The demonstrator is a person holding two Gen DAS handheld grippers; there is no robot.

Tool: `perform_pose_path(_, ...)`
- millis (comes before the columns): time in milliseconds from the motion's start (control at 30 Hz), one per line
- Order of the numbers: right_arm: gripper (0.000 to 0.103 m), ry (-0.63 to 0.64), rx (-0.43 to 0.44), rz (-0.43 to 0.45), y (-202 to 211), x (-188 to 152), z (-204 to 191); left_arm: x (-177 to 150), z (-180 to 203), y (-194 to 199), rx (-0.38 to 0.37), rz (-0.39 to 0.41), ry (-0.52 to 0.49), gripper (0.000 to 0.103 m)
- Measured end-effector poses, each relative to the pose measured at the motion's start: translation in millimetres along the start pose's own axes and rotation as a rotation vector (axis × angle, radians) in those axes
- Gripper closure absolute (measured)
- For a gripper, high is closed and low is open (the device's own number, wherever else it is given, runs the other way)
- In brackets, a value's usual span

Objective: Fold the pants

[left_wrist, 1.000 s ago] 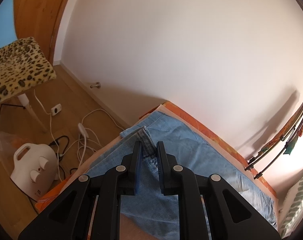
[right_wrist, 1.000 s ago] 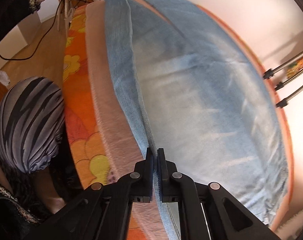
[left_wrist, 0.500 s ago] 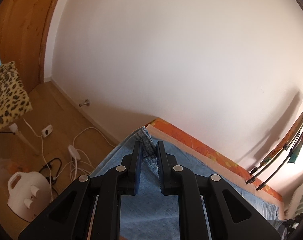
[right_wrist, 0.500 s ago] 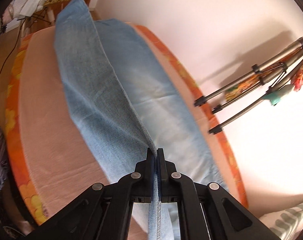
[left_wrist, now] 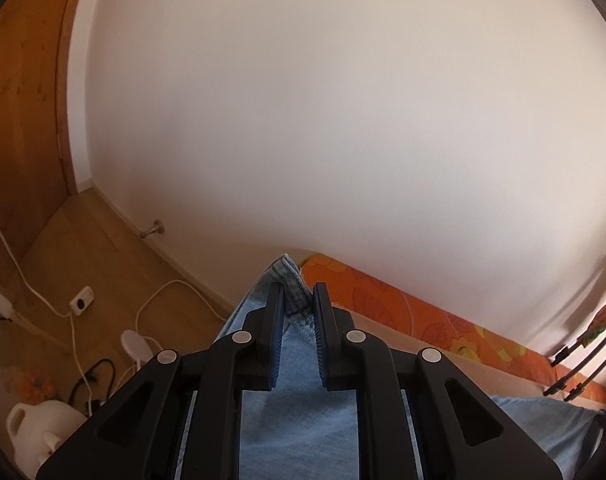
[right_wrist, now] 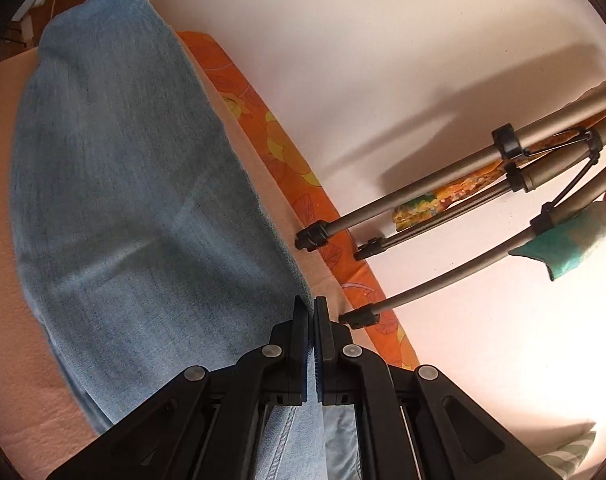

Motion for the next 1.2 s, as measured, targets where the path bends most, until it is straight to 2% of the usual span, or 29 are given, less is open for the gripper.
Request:
perform_pose_path(67, 0.103, -0.007, 0.023, -0.014, -16, 4, -2, -2, 5, -18, 0.025, -0.014, -0.014, 0.09)
perform_pose_path(200, 0.103, 0.02, 0.016, -0.037, -42, 6, -10, -4, 9, -44, 0.06, -0.033, -0.021, 0.09)
perform_pose_path(367, 0.103, 0.005, 0.039, -0.049, -61, 5, -11, -2, 12, -69, 0.1, -0.05, -0.029, 0.09)
perform_pose_path(700, 0.103, -0.011, 0.063, -0.079, -92, 7, -15, -8, 18, -104, 0.139, -0.103, -0.037, 0.09)
perform_pose_path(767, 0.103, -0.026, 0.082, -0.091, -95, 7, -14, -9, 16, -104, 0.163, -0.112, -0.039, 0.085)
perform_pose_path(800, 0.09, -0.033, 0.098, -0.098, -96, 7, -14, -8, 16, -104, 0.163, -0.115, -0.035, 0.085)
perform_pose_path(833, 0.081, -0.046, 0.098, -0.092, -94, 6, -12, -7, 17, -102, 0.16, -0.115, -0.034, 0.084)
perform_pose_path(867, 0.068, -0.057, 0.099, -0.081, -90, 6, -9, -6, 17, -99, 0.163, -0.112, -0.036, 0.08)
perform_pose_path(967, 0.063, -0.098, 0.137, -0.048, -78, 2, -1, -5, 21, -90, 0.169, -0.099, -0.054, 0.065)
perform_pose_path(1100, 0.055, -0.157, 0.162, -0.007, -56, -8, 15, -6, 31, -77, 0.165, -0.093, -0.091, 0.061)
perform_pose_path(1200, 0.05, -0.217, 0.195, 0.026, -36, -21, 30, -11, 43, -62, 0.133, -0.089, -0.121, 0.061)
Point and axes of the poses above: each gripper's, at about its wrist camera, not at the fingertips, and y roughly against the way its jaws point, z to its right, x to its top, the point moved 4 cm from there along -y, roughly the way its jaws point, and after that the axes turned 9 degrees about -z, right-handed, at the moved point
